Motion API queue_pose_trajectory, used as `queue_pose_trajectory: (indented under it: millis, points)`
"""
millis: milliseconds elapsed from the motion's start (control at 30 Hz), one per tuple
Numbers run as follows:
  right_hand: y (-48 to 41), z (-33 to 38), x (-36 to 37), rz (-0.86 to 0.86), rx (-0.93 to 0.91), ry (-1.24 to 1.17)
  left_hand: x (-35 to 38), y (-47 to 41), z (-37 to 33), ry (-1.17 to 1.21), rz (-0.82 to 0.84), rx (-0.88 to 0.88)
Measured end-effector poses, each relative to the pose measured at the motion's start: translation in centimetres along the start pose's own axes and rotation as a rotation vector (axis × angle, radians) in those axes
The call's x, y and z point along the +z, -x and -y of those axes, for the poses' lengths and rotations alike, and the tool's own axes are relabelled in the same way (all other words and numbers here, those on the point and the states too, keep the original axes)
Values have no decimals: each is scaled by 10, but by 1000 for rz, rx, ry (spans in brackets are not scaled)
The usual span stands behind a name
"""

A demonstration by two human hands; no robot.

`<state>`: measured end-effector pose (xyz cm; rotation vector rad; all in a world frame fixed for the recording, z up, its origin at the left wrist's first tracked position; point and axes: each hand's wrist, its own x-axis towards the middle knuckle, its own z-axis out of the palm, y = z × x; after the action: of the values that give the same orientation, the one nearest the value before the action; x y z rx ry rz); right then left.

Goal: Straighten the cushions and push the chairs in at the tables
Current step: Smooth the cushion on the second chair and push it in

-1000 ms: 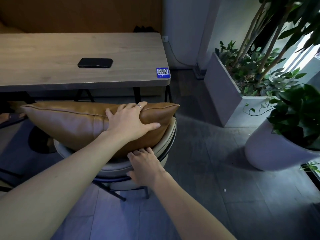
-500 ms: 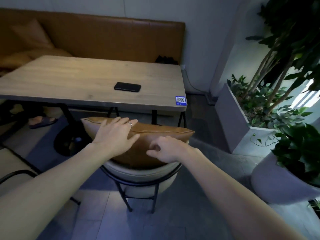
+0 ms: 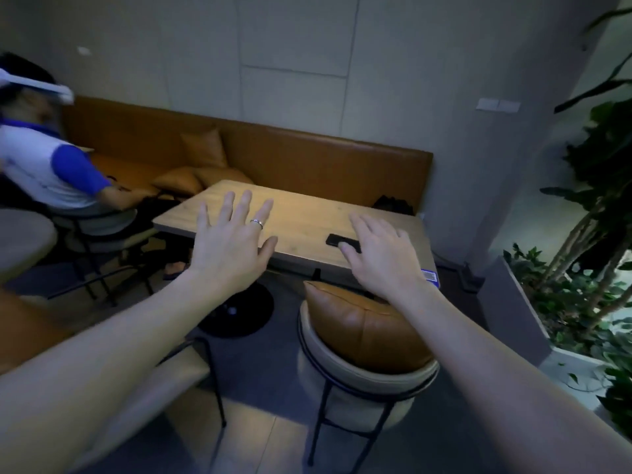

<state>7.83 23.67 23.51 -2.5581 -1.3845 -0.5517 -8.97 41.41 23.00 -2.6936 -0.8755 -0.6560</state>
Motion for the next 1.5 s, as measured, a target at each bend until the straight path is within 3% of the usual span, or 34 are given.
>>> queue_pose_trajectory:
  millis: [333, 667, 1033, 1500]
  points:
    - [-6, 201, -97, -326, -124, -41, -140, 82, 192, -70, -217, -130]
    - [-7, 374, -146, -447, -282, -155, -222, 149, 325, -188, -287, -258]
    - [-36, 446, -123, -429, -339, -210, -206, 172, 394, -200, -282, -345]
    - [-186, 522, 0, -363, -348, -276, -87, 67, 519, -262, -128, -313]
